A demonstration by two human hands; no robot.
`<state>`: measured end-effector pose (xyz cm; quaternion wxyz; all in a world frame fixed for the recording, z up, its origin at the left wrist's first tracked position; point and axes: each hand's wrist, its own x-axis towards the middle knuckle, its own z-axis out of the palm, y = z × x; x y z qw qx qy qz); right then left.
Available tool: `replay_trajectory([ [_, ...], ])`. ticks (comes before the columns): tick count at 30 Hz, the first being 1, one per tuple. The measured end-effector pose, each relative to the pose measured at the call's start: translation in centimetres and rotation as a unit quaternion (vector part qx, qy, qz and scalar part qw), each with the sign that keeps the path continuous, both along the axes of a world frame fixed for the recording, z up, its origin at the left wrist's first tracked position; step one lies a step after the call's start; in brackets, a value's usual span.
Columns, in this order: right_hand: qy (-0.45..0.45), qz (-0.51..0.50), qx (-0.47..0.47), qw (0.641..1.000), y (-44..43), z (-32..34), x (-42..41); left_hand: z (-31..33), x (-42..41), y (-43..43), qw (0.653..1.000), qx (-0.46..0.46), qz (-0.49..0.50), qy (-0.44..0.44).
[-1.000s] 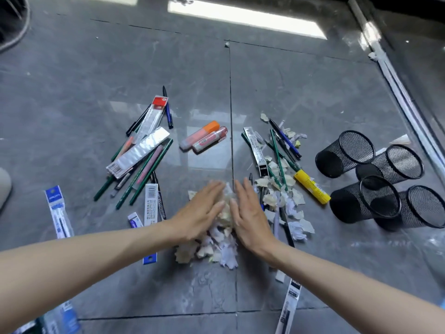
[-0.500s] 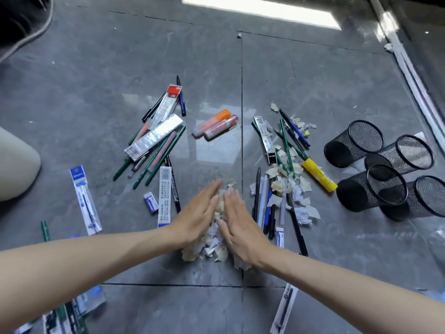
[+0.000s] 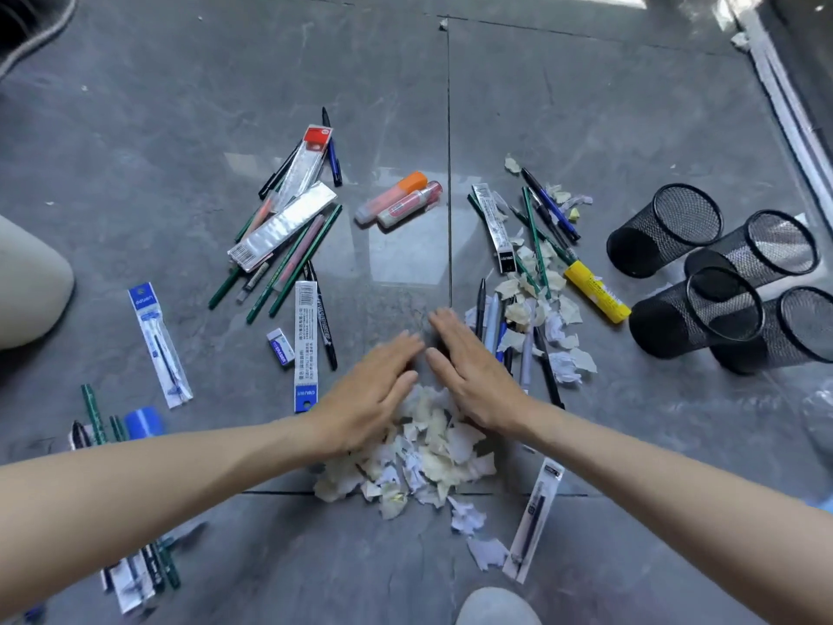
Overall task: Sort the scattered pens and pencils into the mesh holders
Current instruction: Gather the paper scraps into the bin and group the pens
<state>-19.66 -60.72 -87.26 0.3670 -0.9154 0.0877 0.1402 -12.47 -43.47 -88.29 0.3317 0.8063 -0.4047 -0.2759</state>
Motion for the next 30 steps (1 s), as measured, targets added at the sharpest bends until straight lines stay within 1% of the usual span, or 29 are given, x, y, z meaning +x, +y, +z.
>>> replay_trajectory([
  [2, 0.013, 0.029, -0.026, 0.999, 0.5, 0.2, 0.8, 0.6, 0.4, 1.2, 0.999, -0.006, 0.048, -0.008],
  [4, 0.007, 0.040, -0.011, 0.999, 1.7, 0.5, 0.1, 1.2, 0.0, 2.8, 0.999, -0.014, 0.045, -0.009],
  [7, -0.004, 0.111, 0.007, 0.994, 3.4, 0.9, -3.1, 1.3, -1.6, 5.9, 1.000, 0.007, -0.004, 0.000],
  [9, -0.048, 0.165, -0.012, 0.985, 3.5, 0.9, -5.4, 0.8, -2.5, 7.9, 0.996, 0.046, -0.077, -0.029],
  [11, -0.083, 0.224, -0.049, 0.970, 2.5, 0.7, -7.2, 0.2, -2.7, 9.3, 0.980, 0.080, -0.157, -0.092],
  [12, -0.085, 0.254, -0.073, 0.961, 1.7, 0.6, -8.0, 0.0, -2.5, 9.6, 0.971, 0.090, -0.185, -0.120],
  [15, -0.066, 0.346, -0.160, 0.922, -0.8, -0.1, -10.0, -0.3, -1.6, 9.3, 0.953, 0.110, -0.206, -0.191],
  [17, -0.037, 0.376, -0.210, 0.902, -1.6, -0.5, -11.0, -0.6, -1.2, 8.5, 0.947, 0.122, -0.212, -0.210],
  [18, -0.029, 0.369, -0.220, 0.903, -1.5, -0.7, -11.2, -0.8, -1.2, 8.0, 0.945, 0.129, -0.215, -0.208],
  [20, -0.026, 0.316, -0.207, 0.926, -0.6, -0.9, -11.0, -1.2, -1.6, 6.7, 0.947, 0.138, -0.207, -0.201],
  [24, -0.053, 0.179, -0.127, 0.974, 2.7, -0.8, -8.5, -1.3, -3.0, 3.6, 0.957, 0.126, -0.182, -0.187],
  [26, -0.049, 0.142, -0.101, 0.984, 3.8, -0.6, -7.4, -1.1, -3.3, 2.8, 0.961, 0.136, -0.160, -0.183],
  [28, -0.033, 0.129, -0.097, 0.986, 3.8, -0.5, -6.9, -1.0, -3.1, 2.6, 0.960, 0.162, -0.138, -0.184],
  [30, -0.022, 0.127, -0.102, 0.986, 3.5, -0.3, -6.8, -0.9, -2.9, 2.6, 0.957, 0.172, -0.145, -0.185],
])
